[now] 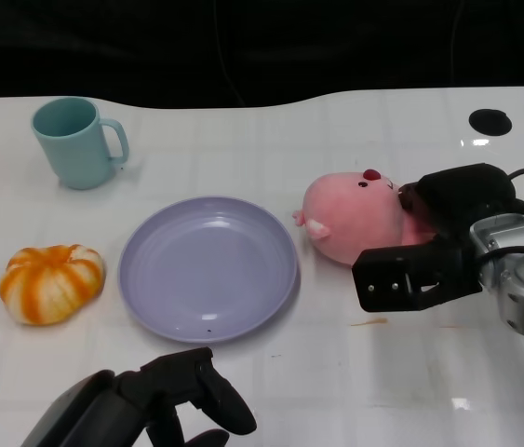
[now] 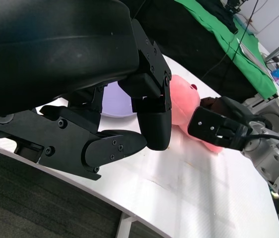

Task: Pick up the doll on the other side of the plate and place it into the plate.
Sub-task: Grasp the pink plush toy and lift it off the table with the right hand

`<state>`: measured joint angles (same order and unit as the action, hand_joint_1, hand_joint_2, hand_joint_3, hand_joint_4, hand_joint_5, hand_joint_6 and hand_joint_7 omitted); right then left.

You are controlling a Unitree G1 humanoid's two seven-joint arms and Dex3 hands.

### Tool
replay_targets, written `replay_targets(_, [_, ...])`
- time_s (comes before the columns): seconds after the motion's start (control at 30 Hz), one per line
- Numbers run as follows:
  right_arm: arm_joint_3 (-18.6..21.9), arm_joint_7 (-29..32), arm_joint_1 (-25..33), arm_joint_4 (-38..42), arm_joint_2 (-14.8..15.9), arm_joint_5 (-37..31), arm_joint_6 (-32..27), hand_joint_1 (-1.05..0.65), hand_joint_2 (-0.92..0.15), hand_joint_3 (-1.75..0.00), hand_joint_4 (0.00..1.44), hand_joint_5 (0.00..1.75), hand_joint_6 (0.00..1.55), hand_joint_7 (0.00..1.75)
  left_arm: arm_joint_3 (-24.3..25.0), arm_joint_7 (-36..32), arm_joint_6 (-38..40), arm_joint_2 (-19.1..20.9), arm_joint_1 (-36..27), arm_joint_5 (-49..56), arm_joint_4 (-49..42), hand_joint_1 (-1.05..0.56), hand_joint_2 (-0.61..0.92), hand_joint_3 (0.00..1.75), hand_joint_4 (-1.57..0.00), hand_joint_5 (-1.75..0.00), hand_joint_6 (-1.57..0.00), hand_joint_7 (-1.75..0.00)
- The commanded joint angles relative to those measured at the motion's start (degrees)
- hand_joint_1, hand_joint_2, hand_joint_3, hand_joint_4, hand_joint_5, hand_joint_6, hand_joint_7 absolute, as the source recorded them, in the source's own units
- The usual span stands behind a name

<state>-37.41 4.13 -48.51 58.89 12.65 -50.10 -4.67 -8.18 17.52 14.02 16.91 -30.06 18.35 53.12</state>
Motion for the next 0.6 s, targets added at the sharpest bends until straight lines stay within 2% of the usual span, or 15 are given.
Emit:
replay_targets(0.03, [-0.5, -1.1, 1.0, 0.3, -1.0, 0.4, -0.9, -0.38, -0.92, -0.24, 0.83, 0.96, 0.9, 0.0, 0.3, 0.2, 0.6, 0.2, 0.2, -0.2, 1.2, -0.22, 0.82, 0.65, -0.55, -1.62, -0.61, -1.06])
replay_targets(0.07, [-0.2, -1.3, 1.1, -0.3, -1.0, 0.7, -1.6, -0.37, -0.92, -0.25, 0.83, 1.2, 0.88, 0.0, 0.3, 0.2, 0.7, 0.1, 0.3, -0.3, 1.1, -0.23, 0.82, 0.65, -0.55, -1.61, -0.62, -1.06])
replay_targets(0.1, [-0.1, -2.4, 0.9, -0.9, -1.0, 0.8, -2.7, -0.37, -0.92, -0.26, 0.81, 1.34, 0.88, 0.0, 0.5, 0.3, 0.6, 0.2, 0.4, -0.4, 1.0, -0.23, 0.82, 0.65, -0.55, -1.61, -0.62, -1.06])
replay_targets(0.17, [0.2, -6.1, 0.3, -1.7, -0.9, 1.1, -5.5, -0.38, -0.92, -0.29, 0.75, 1.07, 0.87, 0.0, 0.9, 0.4, 0.4, 0.5, 0.6, -0.9, 0.7, -0.23, 0.82, 0.66, -0.55, -1.61, -0.62, -1.06])
replay_targets(0.2, [0.8, -7.3, 0.2, -2.4, -0.8, 1.7, -6.6, -0.38, -0.92, -0.29, 0.77, 1.03, 0.85, 0.0, 1.2, 0.5, 0.4, 0.6, 0.7, -1.2, 0.6, -0.23, 0.81, 0.66, -0.55, -1.61, -0.62, -1.06])
replay_targets(0.3, [3.8, -7.6, 1.7, -6.0, 0.4, 4.2, -7.7, -0.36, -0.92, -0.29, 0.82, 1.33, 0.86, 0.01, 1.9, 0.8, 0.3, 1.0, 0.8, -1.9, 0.1, -0.23, 0.81, 0.66, -0.55, -1.62, -0.62, -1.07])
replay_targets(0.43, [7.7, -3.2, 5.5, -11.5, 2.2, 7.0, -6.5, -0.34, -0.92, -0.35, 0.85, 1.45, 1.07, 0.11, 2.7, 1.0, -0.7, 1.6, 1.2, -2.4, -1.3, -0.22, 0.81, 0.66, -0.55, -1.63, -0.62, -1.07])
replay_targets(0.5, [9.2, -0.9, 7.3, -13.6, 2.9, 8.1, -5.5, -0.33, -0.92, -0.37, 0.84, 1.66, 1.16, 0.31, 2.8, 1.0, -1.0, 1.8, 1.4, -2.4, -1.9, -0.22, 0.81, 0.65, -0.55, -1.64, -0.62, -1.06])
replay_targets(0.53, [9.9, 0.1, 8.0, -14.4, 3.1, 8.6, -5.0, -0.32, -0.9, -0.38, 0.85, 1.71, 1.12, 0.53, 2.7, 1.0, -1.1, 2.0, 1.6, -2.3, -2.1, -0.22, 0.82, 0.64, -0.55, -1.64, -0.63, -1.06])
replay_targets(0.57, [10.5, 1.0, 8.5, -14.9, 3.2, 9.0, -4.5, -0.32, -0.88, -0.4, 0.86, 1.73, 1.09, 0.64, 2.7, 0.9, -1.3, 2.0, 1.7, -2.2, -2.3, -0.22, 0.82, 0.64, -0.56, -1.64, -0.63, -1.06])
replay_targets(0.6, [11.3, 2.1, 9.3, -15.7, 3.4, 9.5, -3.9, -0.31, -0.85, -0.44, 0.87, 1.74, 1.01, 0.84, 2.6, 0.8, -1.5, 2.1, 1.8, -2.1, -2.6, -0.22, 0.82, 0.64, -0.56, -1.64, -0.63, -1.06])
